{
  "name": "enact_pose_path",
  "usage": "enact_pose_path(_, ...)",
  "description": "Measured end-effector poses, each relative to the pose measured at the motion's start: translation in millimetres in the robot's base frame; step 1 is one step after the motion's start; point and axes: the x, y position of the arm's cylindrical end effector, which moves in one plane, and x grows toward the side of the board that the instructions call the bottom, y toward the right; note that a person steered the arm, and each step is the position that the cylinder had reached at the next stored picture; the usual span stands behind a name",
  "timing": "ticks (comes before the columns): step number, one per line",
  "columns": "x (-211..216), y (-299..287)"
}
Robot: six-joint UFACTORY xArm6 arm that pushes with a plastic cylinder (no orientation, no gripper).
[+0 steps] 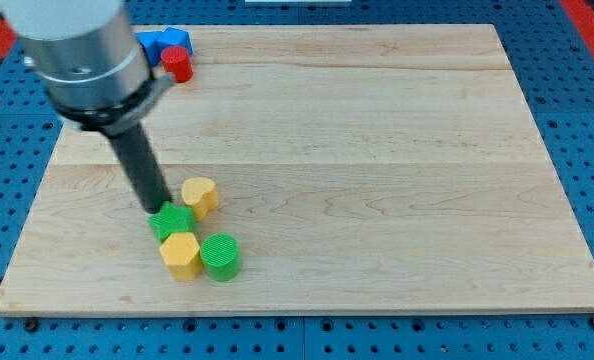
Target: Keep yellow blocks and green blocks in a diagonal line
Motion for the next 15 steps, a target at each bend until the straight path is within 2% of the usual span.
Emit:
enact_pose_path(2, 23, -32)
enact_pose_path(3, 47, -4)
enact_pose_path(6, 90, -27)
enact_pose_path(7, 114, -4)
enact_pose_path(8, 116, 5)
enact_pose_path(10, 74, 29)
enact_pose_path(12, 40, 26)
enact_pose_path(13, -6, 38)
enact_pose_path(14, -8, -17)
enact_pose_path(15, -51, -18)
